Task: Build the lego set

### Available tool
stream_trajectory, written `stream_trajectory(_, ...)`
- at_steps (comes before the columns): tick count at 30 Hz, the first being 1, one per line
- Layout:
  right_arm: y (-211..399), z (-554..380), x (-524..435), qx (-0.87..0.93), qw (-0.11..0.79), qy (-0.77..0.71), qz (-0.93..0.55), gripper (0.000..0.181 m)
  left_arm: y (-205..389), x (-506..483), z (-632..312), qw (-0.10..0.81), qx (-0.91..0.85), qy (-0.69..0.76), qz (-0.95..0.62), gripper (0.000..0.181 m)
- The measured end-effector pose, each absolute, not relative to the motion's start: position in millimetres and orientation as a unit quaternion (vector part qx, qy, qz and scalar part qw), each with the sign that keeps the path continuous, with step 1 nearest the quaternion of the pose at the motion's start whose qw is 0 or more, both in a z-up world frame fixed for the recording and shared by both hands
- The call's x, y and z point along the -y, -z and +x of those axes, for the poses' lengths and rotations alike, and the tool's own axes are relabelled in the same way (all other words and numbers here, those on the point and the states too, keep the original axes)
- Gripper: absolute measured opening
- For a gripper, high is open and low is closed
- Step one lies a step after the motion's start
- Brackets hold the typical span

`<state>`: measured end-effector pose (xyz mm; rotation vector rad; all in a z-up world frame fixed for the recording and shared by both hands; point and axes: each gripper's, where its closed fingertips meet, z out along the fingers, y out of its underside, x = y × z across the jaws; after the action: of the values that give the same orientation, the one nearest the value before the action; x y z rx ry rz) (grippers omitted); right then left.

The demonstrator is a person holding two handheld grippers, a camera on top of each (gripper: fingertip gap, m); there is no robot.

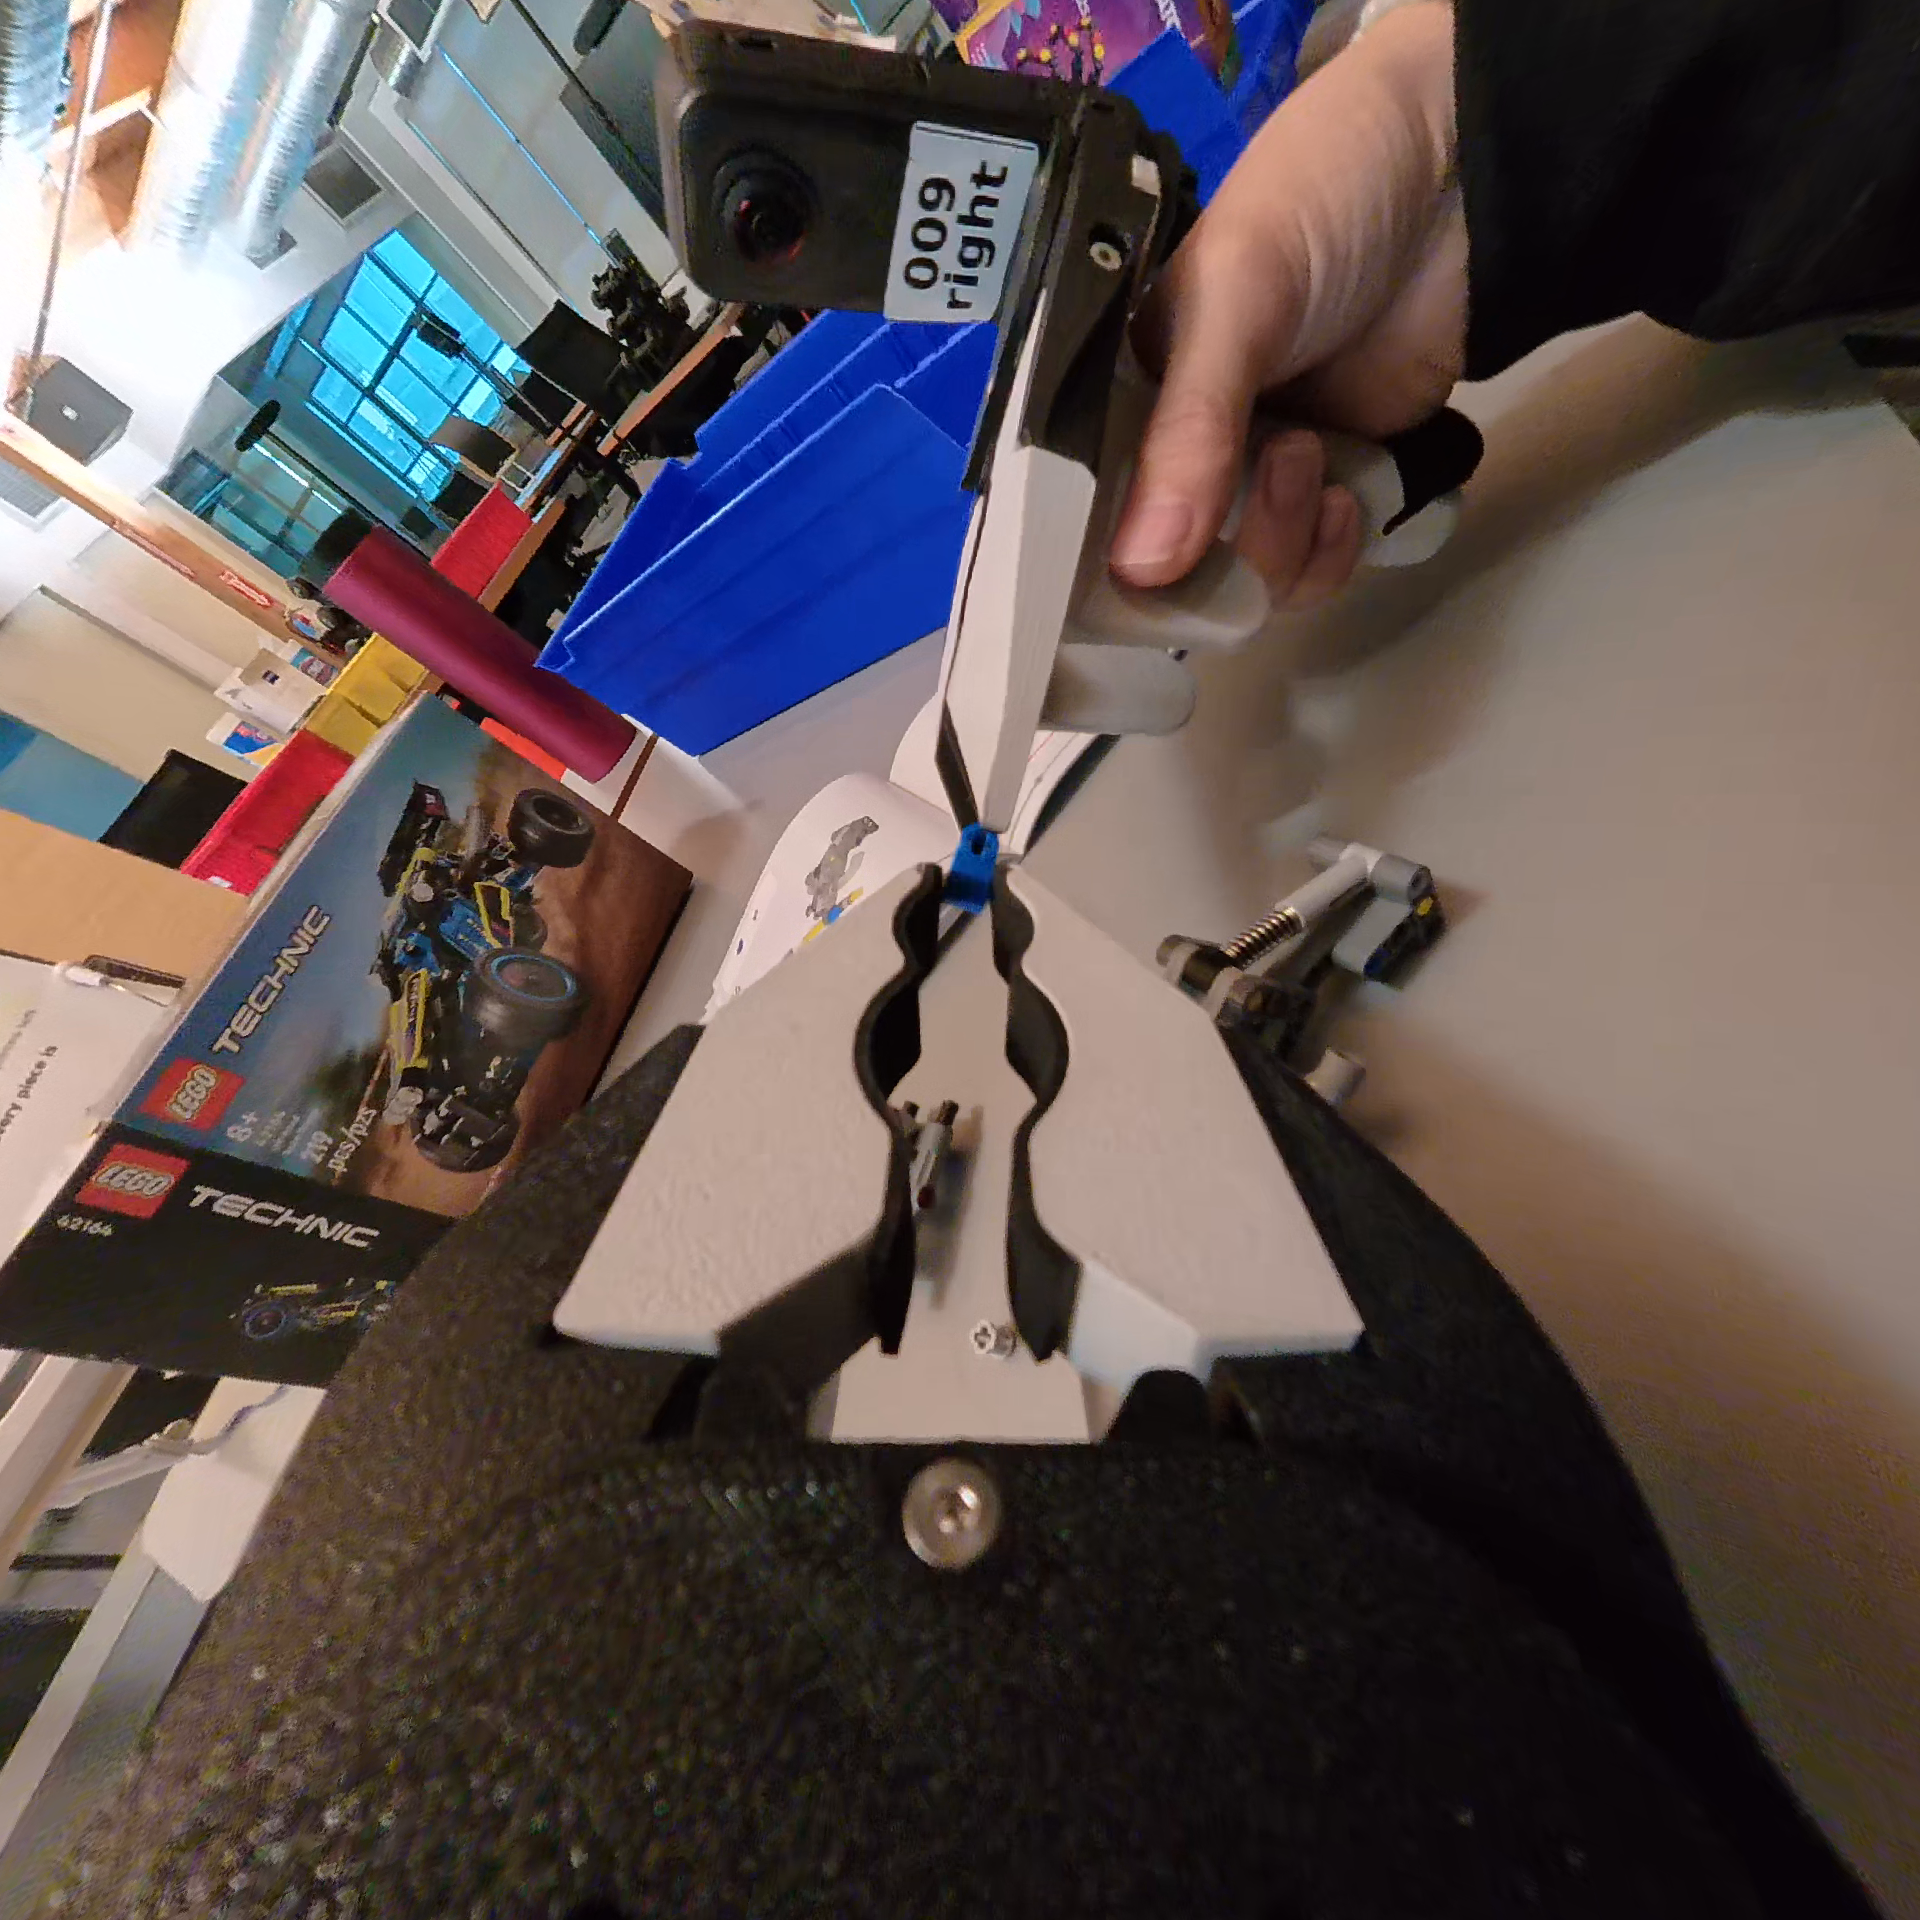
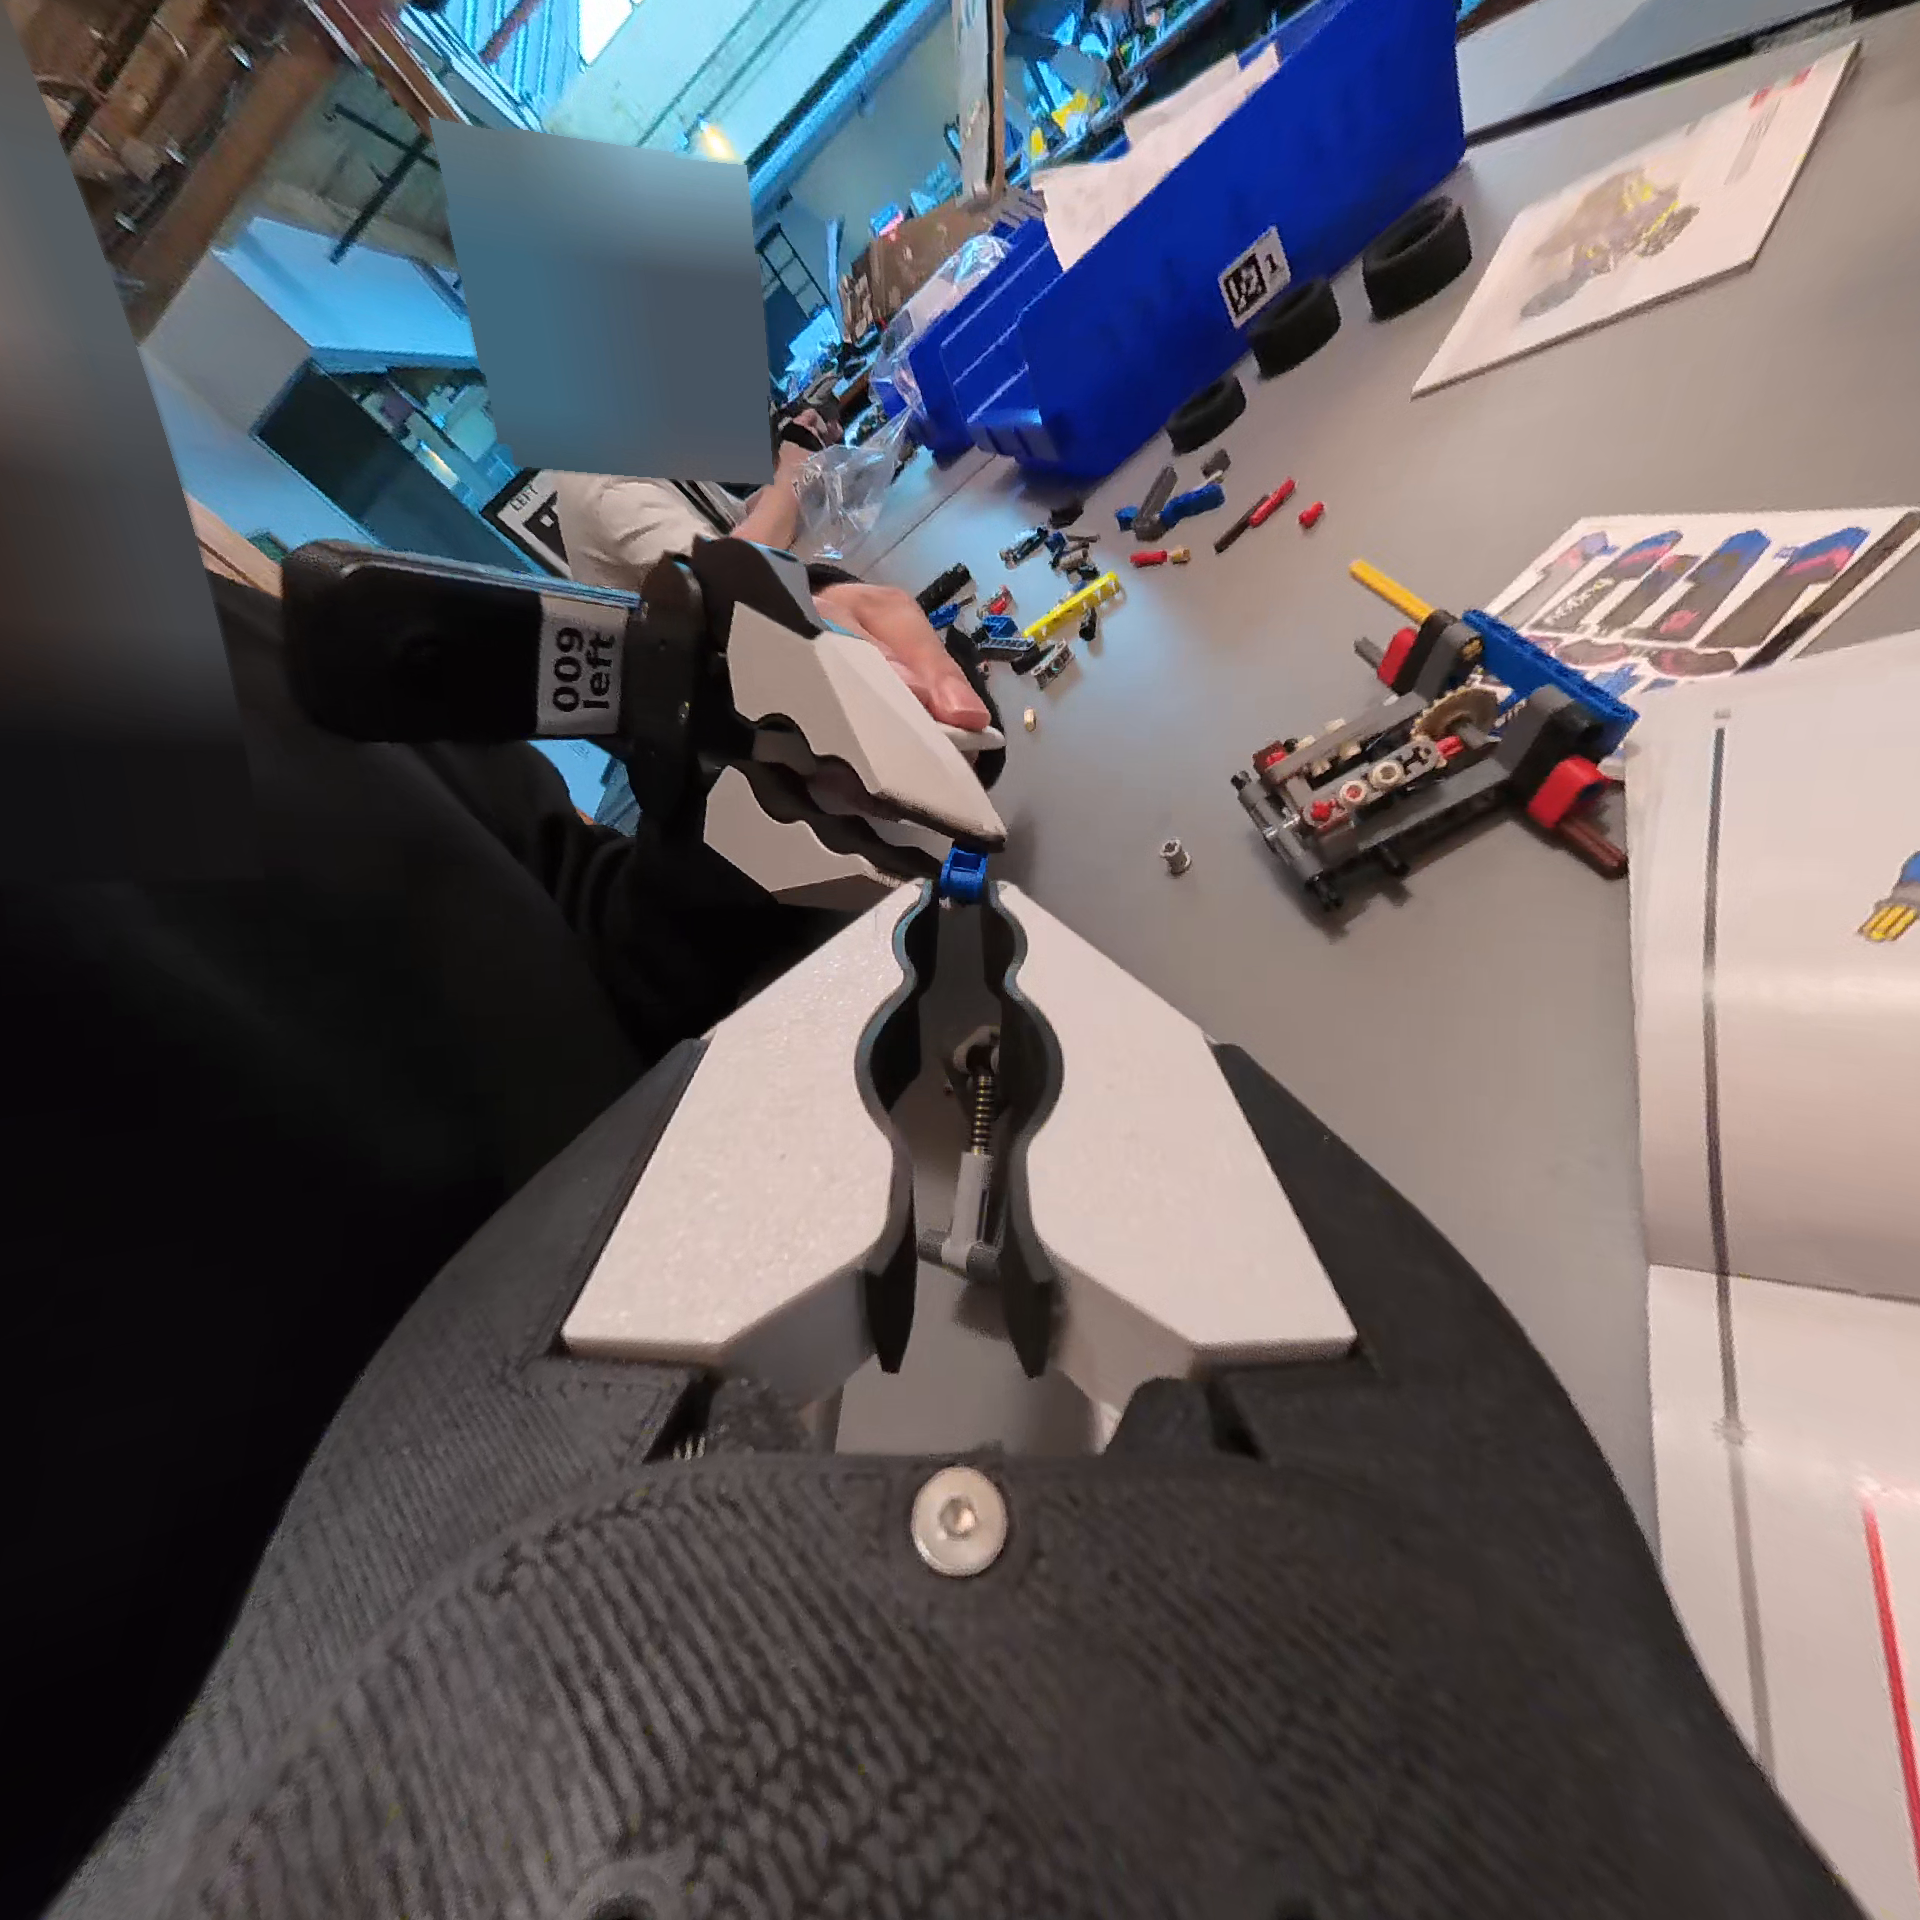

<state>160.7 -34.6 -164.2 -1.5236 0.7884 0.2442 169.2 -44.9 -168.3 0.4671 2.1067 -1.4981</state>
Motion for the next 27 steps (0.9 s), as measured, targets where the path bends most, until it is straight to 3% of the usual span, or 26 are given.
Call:
stream_trajectory(7,161.3,163.2,35.8,-0.332,0.642,-0.061,-0.688,0.006,166.8,42.8,177.5,0.228,-0.785,0.562,0.123,0.006)
stream_trajectory(17,156.9,179.5,42.6,-0.244,0.592,0.162,-0.751,0.017,166.3,38.0,183.7,0.102,-0.797,0.595,0.025,0.006)
stream_trajectory(27,174.4,163.4,30.1,-0.163,0.541,0.166,-0.808,0.013,180.5,41.0,165.6,0.078,-0.821,0.561,0.077,0.005)
